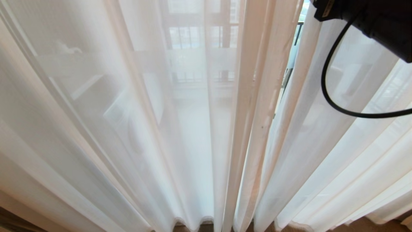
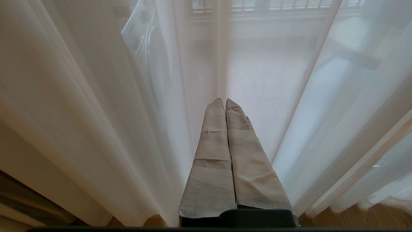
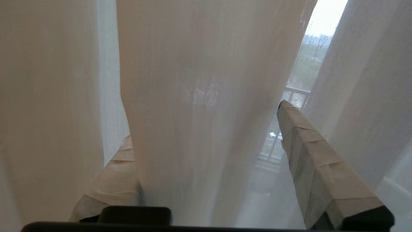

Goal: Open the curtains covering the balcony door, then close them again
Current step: Close the inner curtains on both sides

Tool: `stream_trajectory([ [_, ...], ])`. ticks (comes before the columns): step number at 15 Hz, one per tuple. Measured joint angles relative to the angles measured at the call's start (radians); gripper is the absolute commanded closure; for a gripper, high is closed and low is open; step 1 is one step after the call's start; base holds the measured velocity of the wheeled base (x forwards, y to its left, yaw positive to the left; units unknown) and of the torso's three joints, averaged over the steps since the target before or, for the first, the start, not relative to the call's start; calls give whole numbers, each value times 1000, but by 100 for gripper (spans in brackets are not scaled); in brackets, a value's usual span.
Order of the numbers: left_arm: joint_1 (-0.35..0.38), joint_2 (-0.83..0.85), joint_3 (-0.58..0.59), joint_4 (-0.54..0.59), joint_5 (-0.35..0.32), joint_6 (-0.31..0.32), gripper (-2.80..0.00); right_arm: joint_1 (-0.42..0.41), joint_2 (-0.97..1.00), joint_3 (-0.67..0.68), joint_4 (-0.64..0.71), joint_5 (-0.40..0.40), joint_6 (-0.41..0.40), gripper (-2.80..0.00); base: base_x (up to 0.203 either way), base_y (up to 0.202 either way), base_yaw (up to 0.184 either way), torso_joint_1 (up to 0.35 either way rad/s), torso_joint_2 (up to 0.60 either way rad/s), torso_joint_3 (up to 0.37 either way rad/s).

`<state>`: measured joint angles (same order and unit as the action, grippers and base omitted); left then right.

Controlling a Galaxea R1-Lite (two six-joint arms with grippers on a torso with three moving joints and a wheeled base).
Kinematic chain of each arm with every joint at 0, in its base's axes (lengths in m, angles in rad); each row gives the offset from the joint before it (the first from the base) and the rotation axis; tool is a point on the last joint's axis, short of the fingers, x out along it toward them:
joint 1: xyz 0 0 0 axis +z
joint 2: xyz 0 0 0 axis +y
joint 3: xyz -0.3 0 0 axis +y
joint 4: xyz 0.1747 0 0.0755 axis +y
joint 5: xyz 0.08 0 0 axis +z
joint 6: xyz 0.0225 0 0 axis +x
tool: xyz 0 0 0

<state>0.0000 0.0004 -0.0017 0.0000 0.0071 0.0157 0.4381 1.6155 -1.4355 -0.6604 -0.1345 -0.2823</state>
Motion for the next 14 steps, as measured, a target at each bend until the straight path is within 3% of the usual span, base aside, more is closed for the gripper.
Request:
stream_trajectory([
  [14,0,0,0,0,0,0,0,7,-703,752,113,5,3,-280,0,0,0,0,0,0],
])
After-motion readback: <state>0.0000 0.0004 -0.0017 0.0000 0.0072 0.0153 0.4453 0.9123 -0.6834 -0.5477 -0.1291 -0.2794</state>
